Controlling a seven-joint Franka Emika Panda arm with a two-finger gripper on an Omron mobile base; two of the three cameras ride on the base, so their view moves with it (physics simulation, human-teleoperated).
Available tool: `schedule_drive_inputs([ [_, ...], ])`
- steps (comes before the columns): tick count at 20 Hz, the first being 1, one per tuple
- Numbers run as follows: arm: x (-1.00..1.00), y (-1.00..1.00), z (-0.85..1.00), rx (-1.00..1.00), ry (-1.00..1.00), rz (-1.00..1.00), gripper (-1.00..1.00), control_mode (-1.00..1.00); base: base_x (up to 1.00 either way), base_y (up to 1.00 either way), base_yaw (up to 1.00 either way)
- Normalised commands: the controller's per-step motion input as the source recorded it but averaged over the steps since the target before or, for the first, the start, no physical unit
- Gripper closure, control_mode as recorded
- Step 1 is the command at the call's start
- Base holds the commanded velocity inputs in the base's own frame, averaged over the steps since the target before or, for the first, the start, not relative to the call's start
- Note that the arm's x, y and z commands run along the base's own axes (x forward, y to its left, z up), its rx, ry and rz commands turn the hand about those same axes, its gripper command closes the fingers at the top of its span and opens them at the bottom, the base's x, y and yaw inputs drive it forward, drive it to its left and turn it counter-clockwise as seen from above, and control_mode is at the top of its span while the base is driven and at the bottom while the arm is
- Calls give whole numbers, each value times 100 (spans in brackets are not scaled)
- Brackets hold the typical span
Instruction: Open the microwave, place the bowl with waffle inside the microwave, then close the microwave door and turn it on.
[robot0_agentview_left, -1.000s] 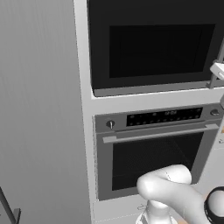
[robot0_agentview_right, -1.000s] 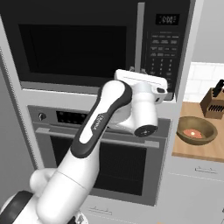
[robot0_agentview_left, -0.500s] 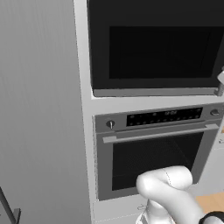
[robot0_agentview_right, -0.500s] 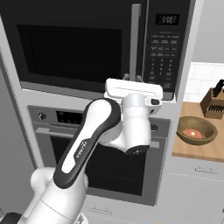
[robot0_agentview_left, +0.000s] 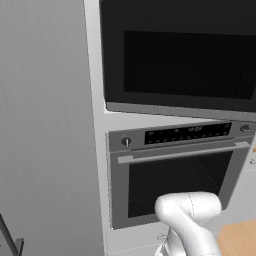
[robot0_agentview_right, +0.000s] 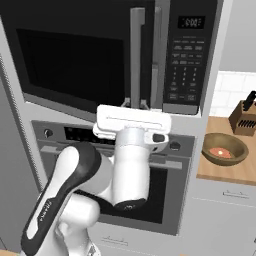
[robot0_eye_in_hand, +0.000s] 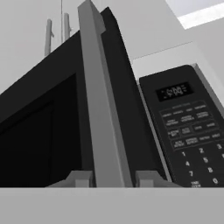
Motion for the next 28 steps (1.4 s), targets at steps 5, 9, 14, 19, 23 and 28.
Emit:
schedule_drive_inputs([
  [5, -100, 33, 34, 0, 0, -8, 100, -100, 0, 0, 0],
  [9, -100, 54, 27, 0, 0, -11, 100, -100, 0, 0, 0],
  [14, -100, 77, 24, -3, 1, -16, 100, -100, 0, 0, 0],
  [19, -100, 91, 13, -9, 0, -14, -100, -100, 0, 0, 0],
  [23, -100, -16, 0, -1, 1, -4, -100, -100, 0, 0, 0],
  [28, -16, -100, -4, 14, 29, 14, -100, -100, 0, 0, 0],
])
